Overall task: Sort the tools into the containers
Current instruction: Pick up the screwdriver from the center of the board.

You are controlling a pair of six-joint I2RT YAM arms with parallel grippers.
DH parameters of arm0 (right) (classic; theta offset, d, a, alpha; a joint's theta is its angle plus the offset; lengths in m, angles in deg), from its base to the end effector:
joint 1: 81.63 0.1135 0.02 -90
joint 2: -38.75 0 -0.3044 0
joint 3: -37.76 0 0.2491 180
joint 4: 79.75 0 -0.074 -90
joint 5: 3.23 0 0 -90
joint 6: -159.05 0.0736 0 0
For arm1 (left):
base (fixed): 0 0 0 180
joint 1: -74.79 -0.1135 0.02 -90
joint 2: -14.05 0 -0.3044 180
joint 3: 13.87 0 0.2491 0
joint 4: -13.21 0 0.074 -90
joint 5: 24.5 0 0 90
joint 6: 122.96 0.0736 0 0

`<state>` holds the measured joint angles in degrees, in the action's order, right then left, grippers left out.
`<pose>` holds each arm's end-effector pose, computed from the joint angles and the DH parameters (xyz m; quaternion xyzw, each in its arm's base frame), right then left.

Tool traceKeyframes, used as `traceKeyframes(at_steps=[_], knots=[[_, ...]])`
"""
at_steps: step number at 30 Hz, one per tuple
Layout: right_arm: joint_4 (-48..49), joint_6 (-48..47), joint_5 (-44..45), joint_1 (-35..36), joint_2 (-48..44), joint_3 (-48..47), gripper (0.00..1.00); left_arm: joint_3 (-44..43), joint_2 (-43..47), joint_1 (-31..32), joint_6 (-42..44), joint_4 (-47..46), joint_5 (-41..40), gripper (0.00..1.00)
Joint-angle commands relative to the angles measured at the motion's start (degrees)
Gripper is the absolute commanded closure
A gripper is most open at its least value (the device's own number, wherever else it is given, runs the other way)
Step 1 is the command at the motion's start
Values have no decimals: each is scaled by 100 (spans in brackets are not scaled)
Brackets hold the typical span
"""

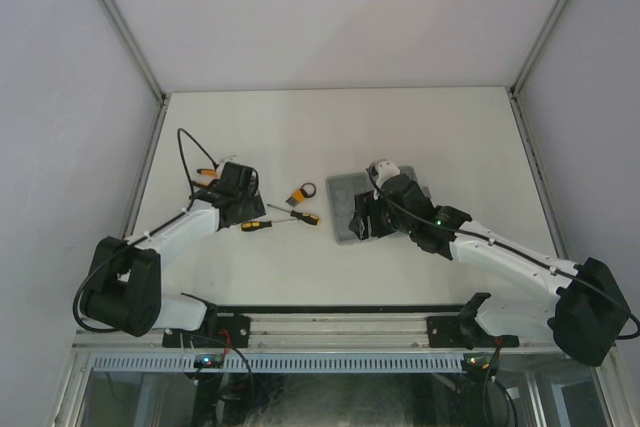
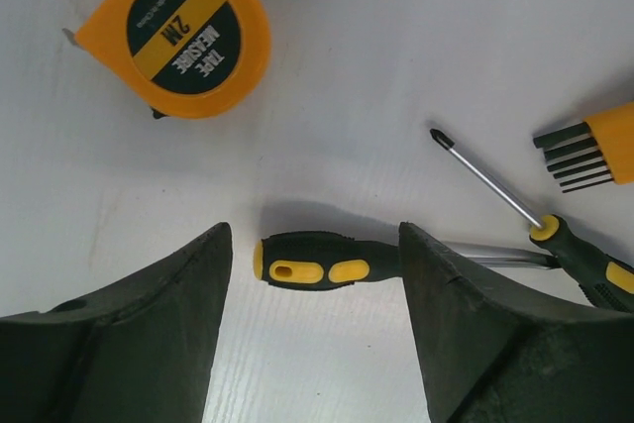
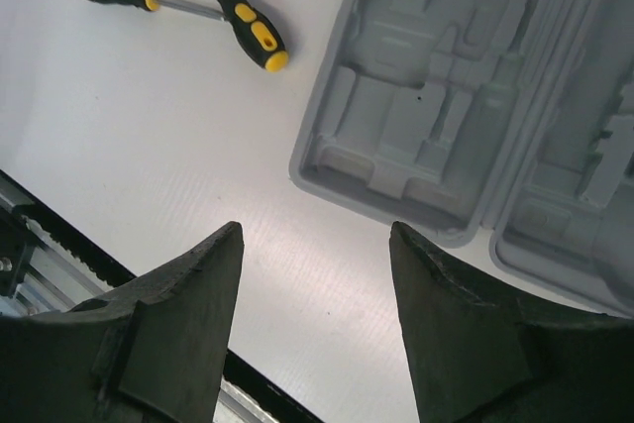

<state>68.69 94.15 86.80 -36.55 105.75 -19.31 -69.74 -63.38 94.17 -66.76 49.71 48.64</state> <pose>0.1815 0.1819 0.2530 -0.1581 0.8979 0.2360 0.3363 0.2541 -0.0667 0.1965 -0.1594 0.9384 0.0042 0.3065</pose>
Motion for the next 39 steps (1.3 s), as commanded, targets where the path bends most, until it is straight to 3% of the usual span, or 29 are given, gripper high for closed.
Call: traceKeyframes(at_steps=[1, 10, 20, 28, 39], knots=[[520, 51, -106, -25, -61, -70, 40, 155, -43, 86, 49, -384, 185, 30], [759, -623, -969, 32, 630, -496, 41, 287, 167, 231, 24, -429, 306, 32], [877, -1075, -1236, 168, 2581, -1990, 45, 326, 1799, 222, -134, 166, 129, 28], [467, -1576, -1222, 101, 3857, -3166, 46, 114, 2902, 219, -62, 823, 123, 24], [-293, -2262, -1546, 45, 4824, -4103, 46, -601, 3567, 209, 455, 1556, -96, 21]])
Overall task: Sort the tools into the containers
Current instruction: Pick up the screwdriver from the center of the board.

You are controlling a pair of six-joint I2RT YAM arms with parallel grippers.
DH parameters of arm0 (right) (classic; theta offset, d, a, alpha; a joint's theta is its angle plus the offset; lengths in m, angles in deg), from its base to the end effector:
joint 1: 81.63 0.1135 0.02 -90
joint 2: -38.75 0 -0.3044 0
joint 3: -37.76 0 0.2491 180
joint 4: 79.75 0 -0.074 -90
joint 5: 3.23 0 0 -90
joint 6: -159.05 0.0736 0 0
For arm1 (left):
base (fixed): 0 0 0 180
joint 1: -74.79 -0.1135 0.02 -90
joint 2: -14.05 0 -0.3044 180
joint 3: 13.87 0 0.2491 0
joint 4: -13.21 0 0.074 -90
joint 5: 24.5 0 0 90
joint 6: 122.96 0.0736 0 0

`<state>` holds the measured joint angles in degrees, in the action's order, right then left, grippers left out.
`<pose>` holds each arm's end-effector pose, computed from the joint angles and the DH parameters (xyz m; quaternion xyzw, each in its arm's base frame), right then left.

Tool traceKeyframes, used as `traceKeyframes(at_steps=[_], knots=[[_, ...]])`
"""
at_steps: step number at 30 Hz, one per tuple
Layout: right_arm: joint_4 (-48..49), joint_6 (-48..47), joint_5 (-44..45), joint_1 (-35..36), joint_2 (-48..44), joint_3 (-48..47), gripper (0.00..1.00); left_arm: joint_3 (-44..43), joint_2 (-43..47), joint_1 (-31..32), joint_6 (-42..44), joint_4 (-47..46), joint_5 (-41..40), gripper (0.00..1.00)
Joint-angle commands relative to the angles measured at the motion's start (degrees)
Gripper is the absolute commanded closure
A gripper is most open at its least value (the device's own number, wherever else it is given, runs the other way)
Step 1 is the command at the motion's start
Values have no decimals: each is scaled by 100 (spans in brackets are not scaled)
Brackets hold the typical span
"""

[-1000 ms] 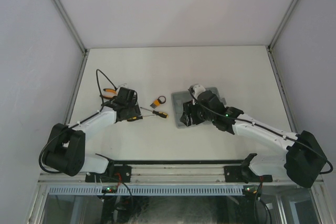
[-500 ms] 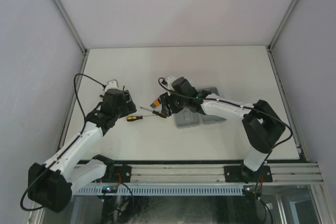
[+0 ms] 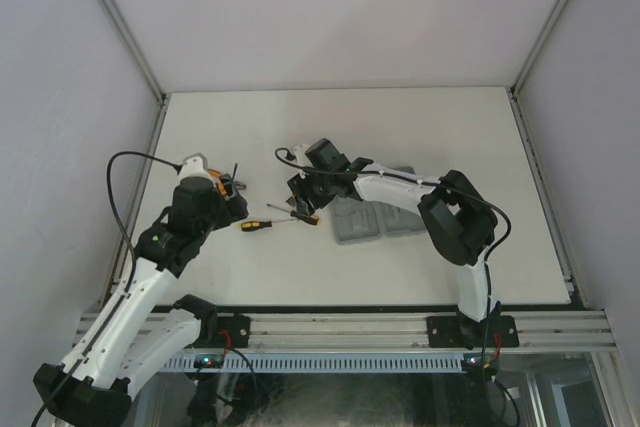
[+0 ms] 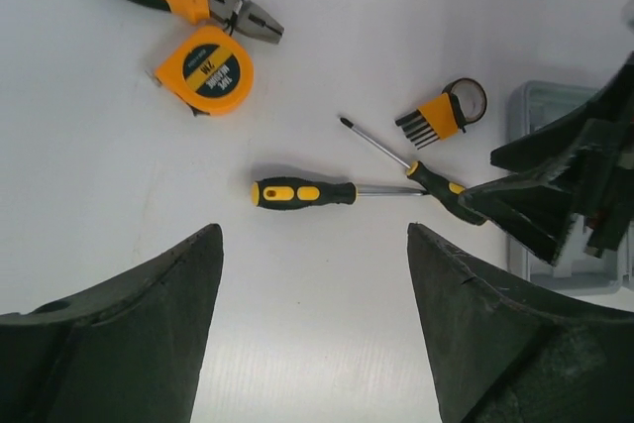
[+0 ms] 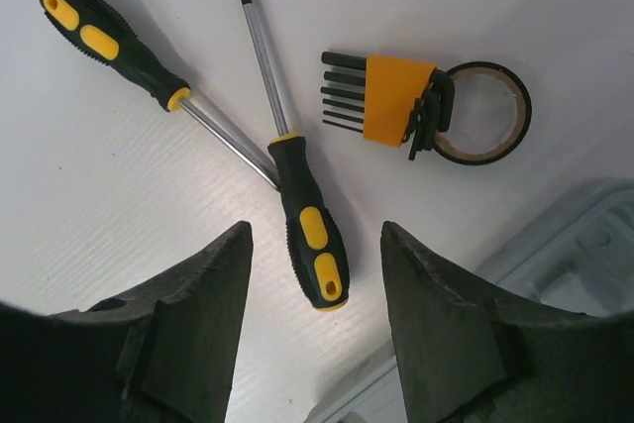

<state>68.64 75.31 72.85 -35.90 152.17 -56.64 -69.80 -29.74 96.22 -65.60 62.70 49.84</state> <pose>0.3145 0.3480 0.1992 -0.3540 0.8659 0.2491 0.2505 0.1552 -0.0396 0.2886 -0.1469 0.8778 -0.0909 0.4468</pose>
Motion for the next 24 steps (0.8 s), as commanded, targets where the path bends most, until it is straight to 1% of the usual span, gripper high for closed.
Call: traceKeyframes(at_steps=[1, 7, 12, 16, 20, 24], knots=[[-339, -414, -155, -21, 239, -414, 46, -682, 238, 4, 409, 334, -240, 20], [-587, -589, -240, -21, 472, -612, 48, -957, 473, 4, 824, 557, -522, 19], [-773, -723, -459, -8, 629, -755, 51, -839, 516, 9, 1019, 532, -881, 17], [-961, -838, -460, 27, 802, -895, 54, -689, 518, 6, 1029, 509, -1003, 17], [-1138, -834, -350, 48, 896, -1021, 62, -533, 573, 4, 942, 425, -935, 18], [-1060, -808, -298, 65, 749, -917, 74, -474, 604, 2, 880, 413, -944, 17]])
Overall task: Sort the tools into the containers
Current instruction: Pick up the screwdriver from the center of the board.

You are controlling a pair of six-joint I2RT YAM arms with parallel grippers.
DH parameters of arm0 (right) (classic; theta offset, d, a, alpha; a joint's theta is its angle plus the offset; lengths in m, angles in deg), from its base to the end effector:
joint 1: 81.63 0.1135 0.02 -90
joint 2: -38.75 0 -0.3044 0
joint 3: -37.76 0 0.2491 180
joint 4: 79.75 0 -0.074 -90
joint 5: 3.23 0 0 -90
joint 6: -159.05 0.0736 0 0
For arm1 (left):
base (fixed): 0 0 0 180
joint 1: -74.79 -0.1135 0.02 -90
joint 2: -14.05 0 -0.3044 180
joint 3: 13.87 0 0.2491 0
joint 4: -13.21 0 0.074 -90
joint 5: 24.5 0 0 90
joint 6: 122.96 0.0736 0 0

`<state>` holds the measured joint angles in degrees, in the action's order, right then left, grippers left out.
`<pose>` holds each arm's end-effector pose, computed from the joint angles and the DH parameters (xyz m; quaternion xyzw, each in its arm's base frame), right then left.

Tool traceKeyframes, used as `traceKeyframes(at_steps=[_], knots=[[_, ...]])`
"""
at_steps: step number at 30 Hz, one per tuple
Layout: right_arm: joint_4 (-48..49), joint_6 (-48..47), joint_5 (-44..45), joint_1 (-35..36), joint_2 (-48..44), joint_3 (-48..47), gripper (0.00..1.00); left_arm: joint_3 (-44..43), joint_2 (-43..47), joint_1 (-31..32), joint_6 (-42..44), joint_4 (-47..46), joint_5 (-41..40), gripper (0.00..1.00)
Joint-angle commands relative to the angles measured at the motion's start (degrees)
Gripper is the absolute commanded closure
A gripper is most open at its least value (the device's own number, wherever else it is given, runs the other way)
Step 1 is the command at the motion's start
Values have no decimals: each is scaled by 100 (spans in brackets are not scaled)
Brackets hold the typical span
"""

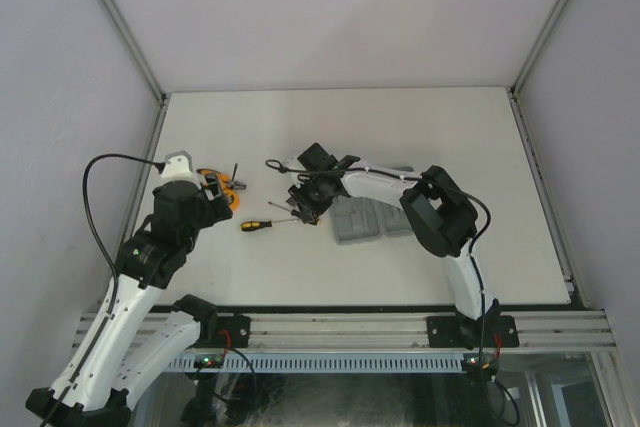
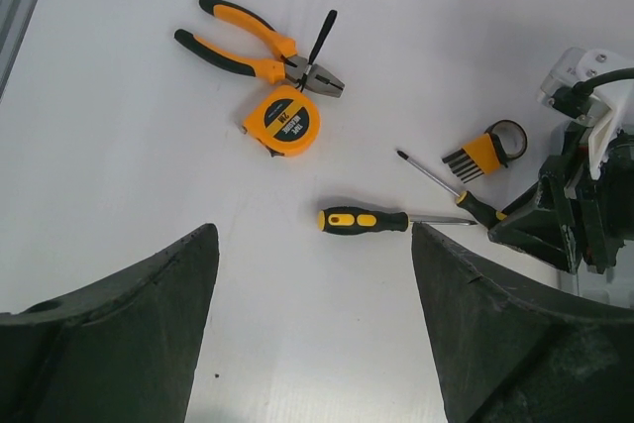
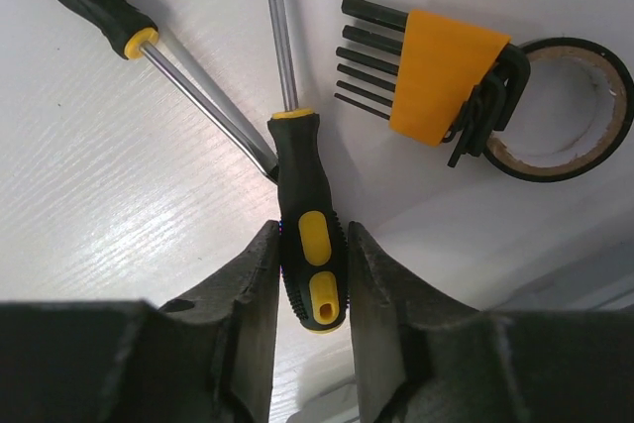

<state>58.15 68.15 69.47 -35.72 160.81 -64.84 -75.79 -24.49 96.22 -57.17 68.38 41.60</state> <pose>0.3218 0.3637 0.1616 -0.4146 0.8648 0.2276 0.1686 0.1325 -0.0200 0.3276 -0.1214 0.8521 -0.0178 0.5088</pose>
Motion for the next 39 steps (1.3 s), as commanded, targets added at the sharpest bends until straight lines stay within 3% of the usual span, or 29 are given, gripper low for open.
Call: traceKeyframes(at_steps=[1, 12, 17, 24, 31, 39], knots=[[3, -89, 64, 56, -170, -83, 76, 141, 94, 7, 19, -159, -137, 17], [228, 270, 201, 103, -1113, 232, 93, 138, 45, -82, 4, -239, -12, 17], [590, 738, 138, 78, -1776, 850, 99, 161, 122, -96, 9, -262, 27, 17], [1148, 1592, 347, -148, -3018, 1974, 100, 185, 252, -102, 6, -265, 59, 17], [1339, 2580, 1334, -640, -4259, 3194, 100, 206, 283, -97, 6, -281, 181, 16], [1219, 3449, 1941, -1073, -4968, 4150, 100, 202, 243, -104, 8, -329, 270, 16]])
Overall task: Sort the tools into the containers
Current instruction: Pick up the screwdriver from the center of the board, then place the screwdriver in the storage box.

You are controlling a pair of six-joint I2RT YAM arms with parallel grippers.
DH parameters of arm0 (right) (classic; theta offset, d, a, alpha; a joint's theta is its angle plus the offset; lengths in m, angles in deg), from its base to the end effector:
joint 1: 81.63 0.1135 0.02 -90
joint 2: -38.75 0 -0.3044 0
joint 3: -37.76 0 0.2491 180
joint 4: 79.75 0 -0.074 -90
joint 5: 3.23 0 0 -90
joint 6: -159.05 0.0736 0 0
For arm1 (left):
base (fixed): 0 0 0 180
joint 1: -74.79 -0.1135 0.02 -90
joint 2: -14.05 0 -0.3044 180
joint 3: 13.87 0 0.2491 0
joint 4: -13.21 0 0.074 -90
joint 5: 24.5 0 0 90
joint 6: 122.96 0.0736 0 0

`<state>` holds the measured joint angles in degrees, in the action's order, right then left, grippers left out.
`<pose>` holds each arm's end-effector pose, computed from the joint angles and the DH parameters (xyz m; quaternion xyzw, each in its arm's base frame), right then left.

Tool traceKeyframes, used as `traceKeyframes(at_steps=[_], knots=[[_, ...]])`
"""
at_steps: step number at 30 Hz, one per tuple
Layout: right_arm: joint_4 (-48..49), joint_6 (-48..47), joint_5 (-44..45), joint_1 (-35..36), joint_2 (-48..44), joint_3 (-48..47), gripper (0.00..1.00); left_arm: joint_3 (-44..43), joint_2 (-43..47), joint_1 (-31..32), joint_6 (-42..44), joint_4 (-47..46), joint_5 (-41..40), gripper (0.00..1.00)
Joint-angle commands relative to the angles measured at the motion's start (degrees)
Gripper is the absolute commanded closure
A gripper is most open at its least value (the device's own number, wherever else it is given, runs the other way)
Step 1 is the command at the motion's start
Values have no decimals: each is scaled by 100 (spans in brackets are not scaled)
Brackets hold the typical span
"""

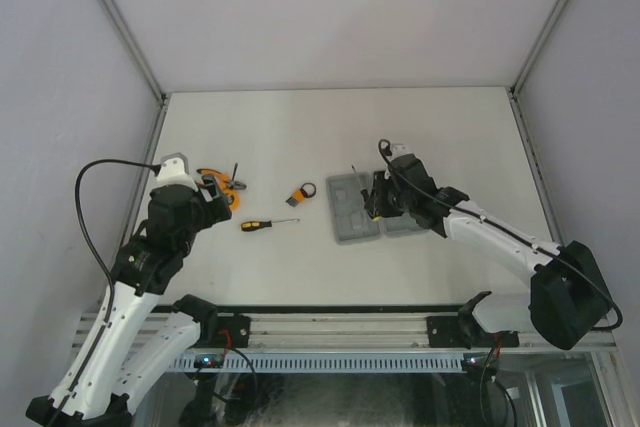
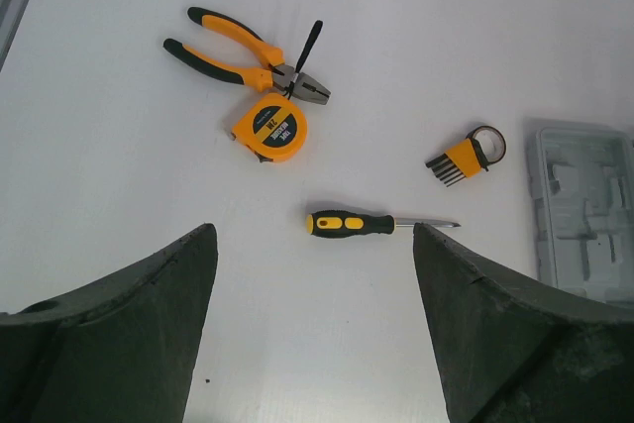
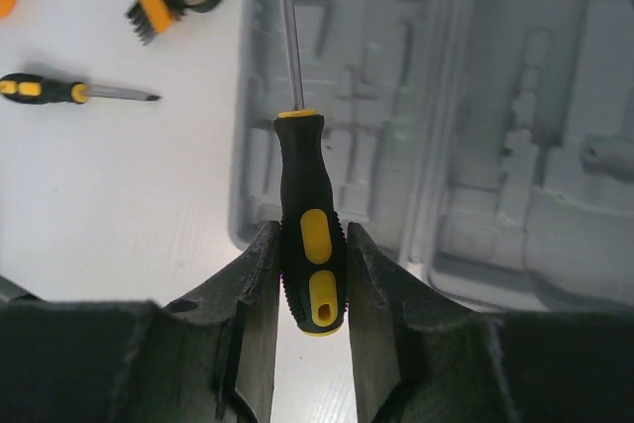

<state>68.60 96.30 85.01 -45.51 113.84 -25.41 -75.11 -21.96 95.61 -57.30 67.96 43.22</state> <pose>0.2348 0.1741 0.2545 -0.0771 0.9157 0.2190 0.3280 0.1247 -0.0176 0.3286 -0.1233 0.8443 -0.0356 0.5203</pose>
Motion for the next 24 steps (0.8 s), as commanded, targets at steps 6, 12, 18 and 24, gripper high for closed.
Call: traceKeyframes(at_steps=[6, 12, 18, 24], knots=[[92, 787, 314, -171, -221, 346, 100, 134, -61, -46, 24, -292, 192, 16], [69, 843, 238, -303, -45, 392, 100, 134, -90, -47, 35, -303, 257, 16], [-62, 861, 363, -361, -17, 400, 100, 139, -134, -69, 41, -336, 375, 16], [-39, 894, 366, -356, -51, 403, 100, 137, -104, -89, 39, -324, 358, 16]])
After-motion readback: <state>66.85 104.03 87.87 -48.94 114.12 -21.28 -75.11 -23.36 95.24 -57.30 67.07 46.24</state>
